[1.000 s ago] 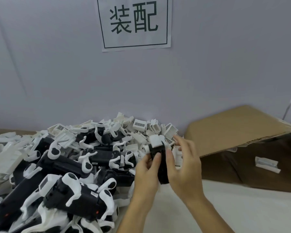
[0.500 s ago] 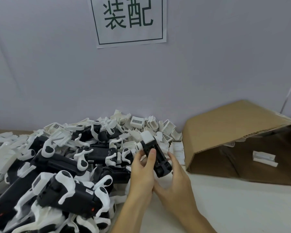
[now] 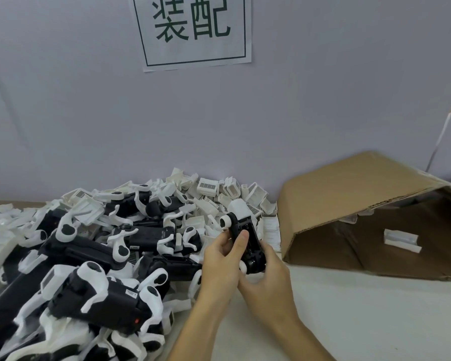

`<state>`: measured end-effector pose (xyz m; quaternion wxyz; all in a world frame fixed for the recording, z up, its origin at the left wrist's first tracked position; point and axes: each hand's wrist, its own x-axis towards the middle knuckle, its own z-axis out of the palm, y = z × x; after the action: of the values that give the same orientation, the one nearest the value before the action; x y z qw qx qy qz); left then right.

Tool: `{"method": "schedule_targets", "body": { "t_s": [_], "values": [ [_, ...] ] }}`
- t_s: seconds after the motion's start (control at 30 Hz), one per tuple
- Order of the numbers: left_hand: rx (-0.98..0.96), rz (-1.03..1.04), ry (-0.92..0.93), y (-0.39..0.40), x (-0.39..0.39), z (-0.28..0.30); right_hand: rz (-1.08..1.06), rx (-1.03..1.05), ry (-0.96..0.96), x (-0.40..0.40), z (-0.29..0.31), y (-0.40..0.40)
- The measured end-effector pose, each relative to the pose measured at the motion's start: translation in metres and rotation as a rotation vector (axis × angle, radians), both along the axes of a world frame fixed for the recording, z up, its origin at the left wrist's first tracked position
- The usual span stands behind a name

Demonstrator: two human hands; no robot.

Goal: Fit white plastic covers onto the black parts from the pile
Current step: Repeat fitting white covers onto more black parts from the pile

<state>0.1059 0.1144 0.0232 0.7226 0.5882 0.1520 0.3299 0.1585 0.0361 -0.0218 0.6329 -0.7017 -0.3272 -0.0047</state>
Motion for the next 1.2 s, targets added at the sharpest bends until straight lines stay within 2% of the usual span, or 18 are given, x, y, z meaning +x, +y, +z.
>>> {"method": "schedule_targets", "body": {
  "t_s": [0.2,0.4,0.57,0.77,0.87,1.03,1.2],
  "values": [
    [0.015,0.005,-0.019,-0.003,0.0,0.002,-0.004,0.017,0.097,0.001,0.002,0.001],
    [0.017,-0.064,-0.025,-0.004,-0.002,0.007,-0.06,0.079,0.027,-0.003,0.008,-0.007],
    [0.054,0.006,0.0,-0.002,-0.003,0.003,-0.037,0.026,0.009,0.0,0.006,-0.007],
    [0.08,0.06,0.017,0.001,0.001,-0.004,0.124,-0.06,0.07,0.008,0.0,-0.001],
    [0.186,0.061,0.029,0.004,0.002,-0.008,0.119,-0.019,0.049,0.007,-0.001,-0.003],
    [0.458,0.096,0.106,0.006,0.004,-0.017,0.032,0.175,-0.015,0.005,0.0,-0.008],
    [0.751,0.062,0.142,0.004,0.0,-0.021,-0.034,0.291,0.097,0.01,0.004,-0.006]
  ]
}}
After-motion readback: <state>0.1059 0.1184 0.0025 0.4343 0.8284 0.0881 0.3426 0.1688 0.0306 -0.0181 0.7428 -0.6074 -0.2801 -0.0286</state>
